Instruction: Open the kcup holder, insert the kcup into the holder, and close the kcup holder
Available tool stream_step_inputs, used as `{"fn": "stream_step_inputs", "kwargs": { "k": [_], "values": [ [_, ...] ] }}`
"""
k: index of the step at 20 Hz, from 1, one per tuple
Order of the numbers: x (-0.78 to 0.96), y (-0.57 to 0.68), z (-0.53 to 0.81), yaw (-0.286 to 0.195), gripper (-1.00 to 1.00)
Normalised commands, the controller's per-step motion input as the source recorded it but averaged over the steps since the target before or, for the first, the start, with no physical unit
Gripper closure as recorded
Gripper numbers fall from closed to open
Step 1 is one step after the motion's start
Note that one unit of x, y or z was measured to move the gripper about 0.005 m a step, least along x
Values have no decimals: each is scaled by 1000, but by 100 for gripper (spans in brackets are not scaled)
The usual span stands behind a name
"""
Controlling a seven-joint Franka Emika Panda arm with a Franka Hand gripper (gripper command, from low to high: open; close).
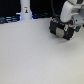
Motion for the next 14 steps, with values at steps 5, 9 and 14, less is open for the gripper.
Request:
{"fn": "stream_step_inputs", "kwargs": {
  "k": [5,9,14],
  "values": [
    [-510,533,27,51,-100],
    [-190,76,16,20,-100],
    [-107,182,3,23,-100]
  ]
}}
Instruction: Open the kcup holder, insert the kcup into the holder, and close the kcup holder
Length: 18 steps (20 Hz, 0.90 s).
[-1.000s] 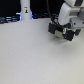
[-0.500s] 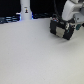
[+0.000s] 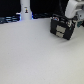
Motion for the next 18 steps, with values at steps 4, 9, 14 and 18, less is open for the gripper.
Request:
{"fn": "stream_step_inputs", "kwargs": {
  "k": [4,9,14,18],
  "values": [
    [-140,221,0,42,-100],
    [-42,308,3,54,-100],
    [-75,563,13,99,-100],
    [-223,220,0,23,-100]
  ]
}}
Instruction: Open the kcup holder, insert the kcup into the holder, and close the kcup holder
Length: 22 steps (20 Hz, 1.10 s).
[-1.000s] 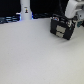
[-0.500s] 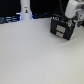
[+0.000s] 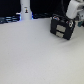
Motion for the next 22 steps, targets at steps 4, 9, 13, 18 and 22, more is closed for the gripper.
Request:
{"fn": "stream_step_inputs", "kwargs": {
  "k": [4,9,13,18,22],
  "values": [
    [-439,374,7,39,-100],
    [-221,161,0,27,-100],
    [-156,514,27,65,-100],
    [-164,450,0,86,-100],
    [-67,87,37,1,-100]
  ]
}}
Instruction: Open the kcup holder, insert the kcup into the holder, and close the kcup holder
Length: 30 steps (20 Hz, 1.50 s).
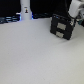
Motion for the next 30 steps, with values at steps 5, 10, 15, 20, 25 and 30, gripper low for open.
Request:
{"fn": "stream_step_inputs", "kwargs": {
  "k": [5,10,15,20,25,30],
  "values": [
    [-79,232,60,19,-100],
    [-213,493,0,82,-100],
    [-243,627,0,104,-100],
    [-202,598,0,109,-100],
    [-3,9,62,0,-100],
    [5,46,165,-1,-100]
  ]
}}
